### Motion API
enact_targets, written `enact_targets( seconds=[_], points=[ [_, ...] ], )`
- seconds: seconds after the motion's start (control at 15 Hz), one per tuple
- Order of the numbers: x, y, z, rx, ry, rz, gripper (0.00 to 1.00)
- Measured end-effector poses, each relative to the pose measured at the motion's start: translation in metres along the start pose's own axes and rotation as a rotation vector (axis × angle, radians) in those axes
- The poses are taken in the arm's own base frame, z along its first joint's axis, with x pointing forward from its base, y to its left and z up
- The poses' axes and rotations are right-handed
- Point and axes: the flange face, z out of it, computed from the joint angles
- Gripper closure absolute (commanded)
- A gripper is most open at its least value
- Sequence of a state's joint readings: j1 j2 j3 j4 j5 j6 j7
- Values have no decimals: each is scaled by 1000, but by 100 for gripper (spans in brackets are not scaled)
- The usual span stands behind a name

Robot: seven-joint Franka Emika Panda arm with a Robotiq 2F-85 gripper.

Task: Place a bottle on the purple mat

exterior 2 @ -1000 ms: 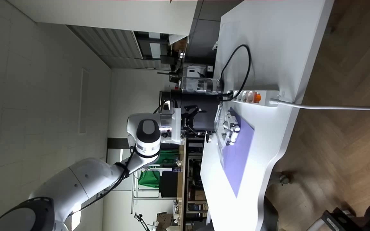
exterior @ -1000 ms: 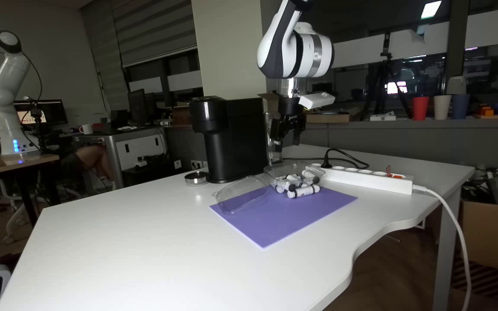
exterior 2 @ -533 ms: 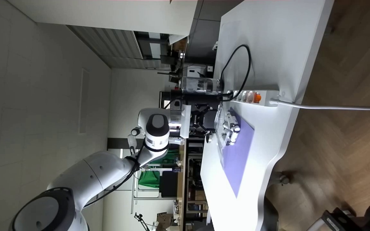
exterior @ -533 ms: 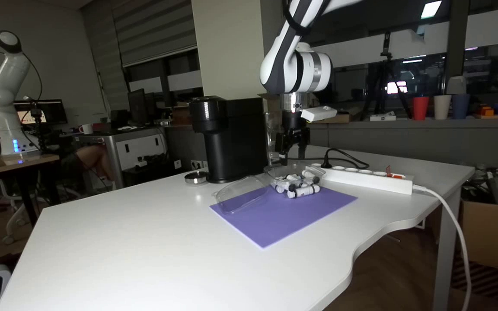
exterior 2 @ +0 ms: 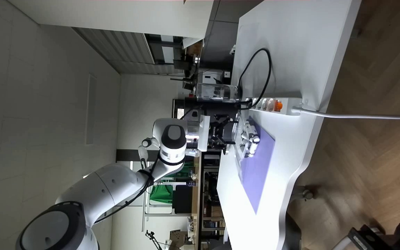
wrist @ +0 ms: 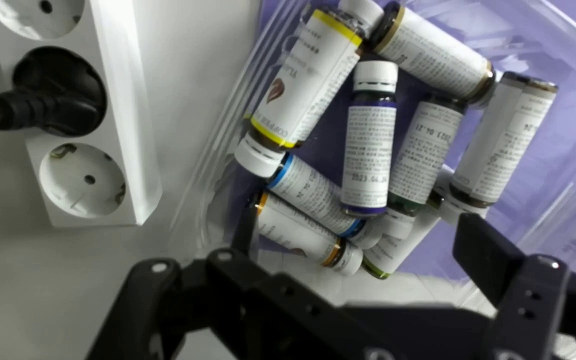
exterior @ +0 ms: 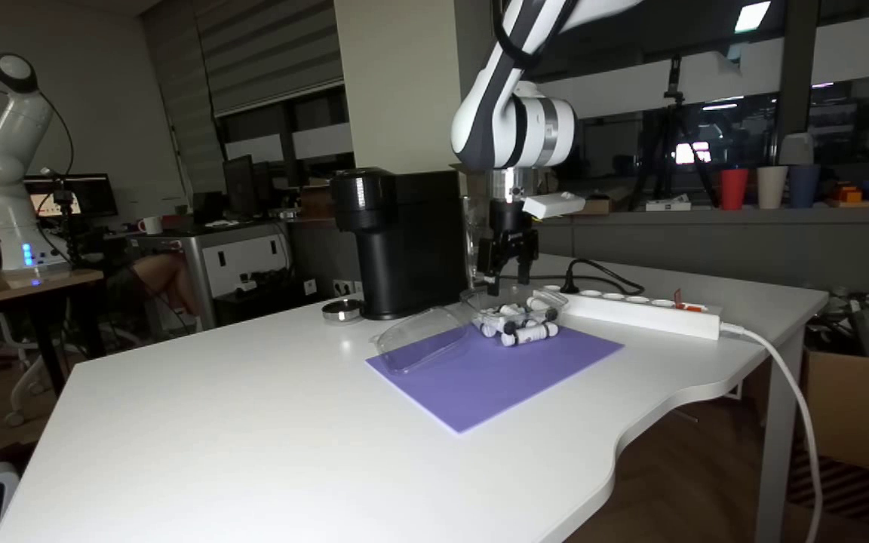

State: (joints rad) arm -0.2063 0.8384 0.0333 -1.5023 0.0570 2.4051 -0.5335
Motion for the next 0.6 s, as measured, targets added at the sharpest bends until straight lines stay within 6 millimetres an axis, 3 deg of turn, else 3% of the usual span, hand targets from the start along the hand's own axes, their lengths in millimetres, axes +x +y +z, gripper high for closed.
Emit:
enact_targets(
  seconds=[0.47, 0.53, 0.6],
  points=[
    [-3, -3, 29, -29, 16, -28, 0],
    [-3, -3, 30, -37, 23, -33, 19],
    [-2, -3, 30, -43, 32, -37, 27]
  ],
)
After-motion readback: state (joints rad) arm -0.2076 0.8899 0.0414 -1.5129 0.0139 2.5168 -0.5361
